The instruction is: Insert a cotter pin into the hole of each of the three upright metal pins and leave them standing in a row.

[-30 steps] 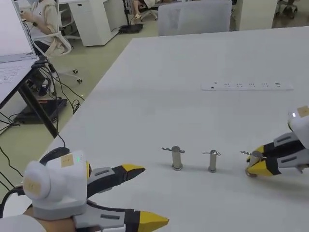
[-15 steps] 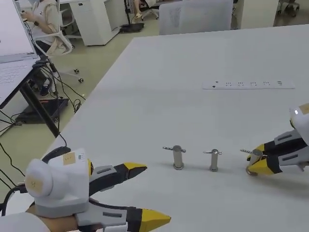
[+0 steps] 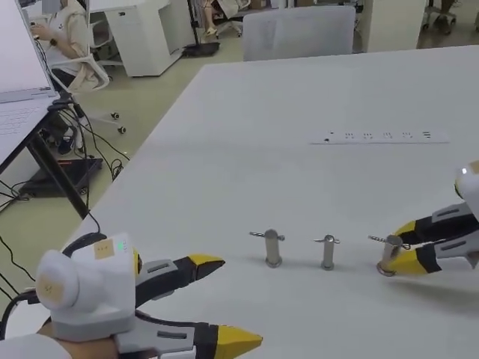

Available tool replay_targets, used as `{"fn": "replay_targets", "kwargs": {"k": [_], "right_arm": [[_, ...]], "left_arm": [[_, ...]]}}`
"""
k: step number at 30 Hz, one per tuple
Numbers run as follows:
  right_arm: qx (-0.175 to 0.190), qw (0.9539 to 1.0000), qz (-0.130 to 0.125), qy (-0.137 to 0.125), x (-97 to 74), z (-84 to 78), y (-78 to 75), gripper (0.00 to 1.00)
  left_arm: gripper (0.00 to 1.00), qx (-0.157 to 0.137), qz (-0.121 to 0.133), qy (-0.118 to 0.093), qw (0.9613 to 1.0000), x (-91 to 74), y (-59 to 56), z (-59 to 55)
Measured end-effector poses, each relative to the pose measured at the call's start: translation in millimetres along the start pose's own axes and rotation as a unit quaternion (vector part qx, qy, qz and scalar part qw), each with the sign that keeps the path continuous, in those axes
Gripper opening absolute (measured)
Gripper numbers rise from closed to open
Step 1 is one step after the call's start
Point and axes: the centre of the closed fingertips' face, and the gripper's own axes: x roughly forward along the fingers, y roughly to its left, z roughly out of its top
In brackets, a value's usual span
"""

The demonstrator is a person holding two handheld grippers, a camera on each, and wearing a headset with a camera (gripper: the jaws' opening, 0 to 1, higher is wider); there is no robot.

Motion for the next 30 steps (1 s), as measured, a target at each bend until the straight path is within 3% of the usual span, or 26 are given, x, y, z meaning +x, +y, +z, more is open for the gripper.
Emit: {"fn": "replay_targets", "kwargs": {"k": [2, 3, 5, 8, 16, 25, 30], "right_arm": [[0.014, 0.9999, -0.007, -0.004, -3.3, -0.7, 2.2, 0.35], [0.042, 0.999, -0.011, -0.012, -5.1, -0.5, 5.6, 0.38], [0.062, 0.9977, -0.02, -0.018, -7.8, -1.9, 7.7, 0.44], [0.071, 0.9967, -0.031, -0.027, -12.5, -2.8, 15.4, 0.47], [0.127, 0.988, -0.071, -0.05, -22.1, -7.9, 38.6, 0.62], [0.134, 0.9814, -0.12, -0.067, -38.9, -3.3, 63.6, 0.69], [0.13, 0.9802, -0.126, -0.08, -50.0, 6.2, 74.0, 0.72]], "left_arm": [[0.73, 0.001, 0.0, -0.002, 1.0, -0.1, -0.4, 0.9], [0.73, 0.001, 0.0, -0.003, 1.0, -0.1, -0.6, 1.6], [0.73, 0.003, 0.0, -0.004, 1.0, -0.6, -1.5, 3.2], [0.73, 0.007, 0.001, -0.009, 0.9999, -0.9, -3.2, 6.7], [0.73, 0.009, 0.008, -0.019, 0.9998, -1.5, -8.2, 12.1], [0.73, 0.01, 0.028, -0.023, 0.9993, -10.3, -6.2, 17.5], [0.73, 0.01, 0.034, -0.025, 0.9991, -15.2, -6.5, 19.3]]}}
